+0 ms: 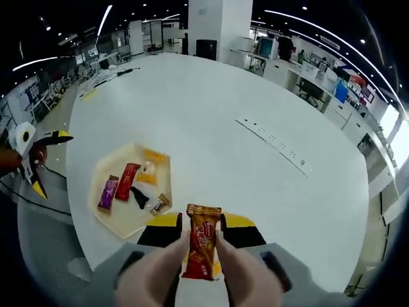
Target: Place the target food into the container with the food tongs after gripping and lifting it, then release it inside without dropping or visibly crushing the food.
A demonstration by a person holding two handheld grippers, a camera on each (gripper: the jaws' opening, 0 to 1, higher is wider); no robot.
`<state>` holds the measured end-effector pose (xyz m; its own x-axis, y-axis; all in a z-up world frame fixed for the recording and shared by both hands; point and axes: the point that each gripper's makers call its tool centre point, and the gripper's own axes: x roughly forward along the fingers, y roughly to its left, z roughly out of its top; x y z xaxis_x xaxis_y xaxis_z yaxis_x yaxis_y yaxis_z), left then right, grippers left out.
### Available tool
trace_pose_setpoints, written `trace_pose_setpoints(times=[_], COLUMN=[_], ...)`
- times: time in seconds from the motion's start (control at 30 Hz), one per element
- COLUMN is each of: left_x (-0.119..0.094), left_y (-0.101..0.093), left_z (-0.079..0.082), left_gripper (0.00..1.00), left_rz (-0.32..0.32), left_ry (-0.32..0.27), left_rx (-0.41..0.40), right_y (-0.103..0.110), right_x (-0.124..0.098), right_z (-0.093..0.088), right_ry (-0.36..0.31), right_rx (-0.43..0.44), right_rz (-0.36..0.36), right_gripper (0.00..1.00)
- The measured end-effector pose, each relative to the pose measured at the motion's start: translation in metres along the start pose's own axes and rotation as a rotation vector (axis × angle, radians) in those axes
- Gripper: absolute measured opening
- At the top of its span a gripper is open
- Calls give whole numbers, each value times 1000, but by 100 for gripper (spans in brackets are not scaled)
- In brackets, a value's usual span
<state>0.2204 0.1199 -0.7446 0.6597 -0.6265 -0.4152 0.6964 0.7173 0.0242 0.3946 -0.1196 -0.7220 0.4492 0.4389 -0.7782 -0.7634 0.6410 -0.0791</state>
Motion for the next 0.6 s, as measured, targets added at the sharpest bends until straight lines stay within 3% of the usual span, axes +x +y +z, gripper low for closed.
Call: trace_pose_setpoints(times=[0.6], left_x=[1], left_y=[-2], left_z=[2], left_gripper=[100], left_rz=[-5], left_ry=[-9], left_rx=[3], right_y=[52], right_x=[25], right_z=[40], right_ry=[-23], right_rx=[-66], right_rz=[80], right_gripper=[23])
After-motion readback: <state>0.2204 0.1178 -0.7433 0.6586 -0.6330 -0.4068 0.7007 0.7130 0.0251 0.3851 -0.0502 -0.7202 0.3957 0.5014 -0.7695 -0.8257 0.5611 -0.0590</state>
